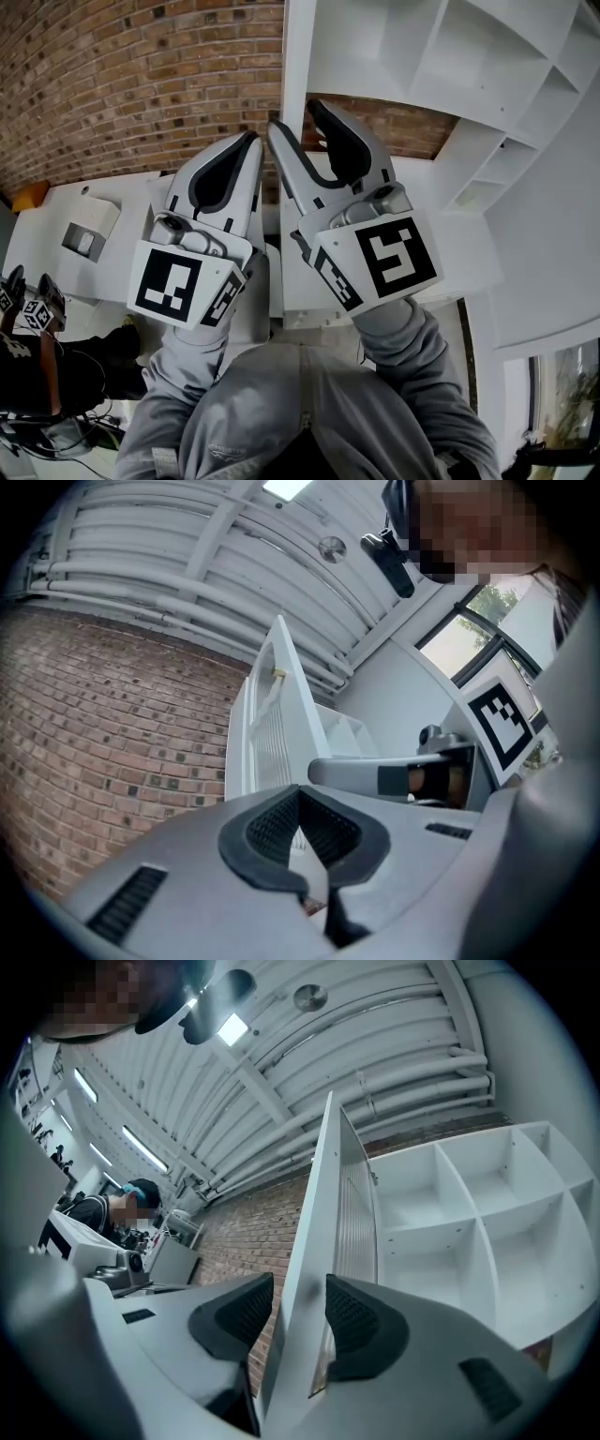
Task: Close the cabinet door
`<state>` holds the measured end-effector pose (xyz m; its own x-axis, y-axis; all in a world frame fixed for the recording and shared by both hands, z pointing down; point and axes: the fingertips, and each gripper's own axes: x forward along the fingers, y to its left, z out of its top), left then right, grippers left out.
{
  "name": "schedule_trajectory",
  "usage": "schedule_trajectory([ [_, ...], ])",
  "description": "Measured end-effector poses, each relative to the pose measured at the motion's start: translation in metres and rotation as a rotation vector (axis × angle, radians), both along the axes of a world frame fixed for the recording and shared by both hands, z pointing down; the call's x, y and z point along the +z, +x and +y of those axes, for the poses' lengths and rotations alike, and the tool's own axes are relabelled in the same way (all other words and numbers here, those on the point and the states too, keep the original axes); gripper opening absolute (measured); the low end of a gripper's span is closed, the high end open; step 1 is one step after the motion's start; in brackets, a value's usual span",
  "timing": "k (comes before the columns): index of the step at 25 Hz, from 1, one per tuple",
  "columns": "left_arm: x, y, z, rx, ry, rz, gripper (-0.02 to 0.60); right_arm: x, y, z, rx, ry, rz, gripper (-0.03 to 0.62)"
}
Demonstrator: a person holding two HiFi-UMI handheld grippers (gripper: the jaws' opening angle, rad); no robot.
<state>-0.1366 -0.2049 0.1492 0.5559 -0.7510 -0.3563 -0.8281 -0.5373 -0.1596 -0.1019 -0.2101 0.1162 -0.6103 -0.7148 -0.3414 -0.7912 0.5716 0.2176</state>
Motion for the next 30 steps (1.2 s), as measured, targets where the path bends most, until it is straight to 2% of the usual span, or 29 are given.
schedule_trajectory([
  [13,0.009,-0.004,-0.003,0.049,-0.019,0.005,0.003,0.005,-0.009,-0.002,0.025,-0.008,-0.002,0.167],
  [25,0.013,0.028,-0.012,0.133,-0.033,0.000,0.003,0.005,0.022,-0.006,0.046,-0.027,-0.020,0.144],
  [30,0.015,0.046,-0.012,0.164,-0.036,-0.005,0.003,0.005,0.047,-0.008,0.078,-0.033,-0.033,0.129],
])
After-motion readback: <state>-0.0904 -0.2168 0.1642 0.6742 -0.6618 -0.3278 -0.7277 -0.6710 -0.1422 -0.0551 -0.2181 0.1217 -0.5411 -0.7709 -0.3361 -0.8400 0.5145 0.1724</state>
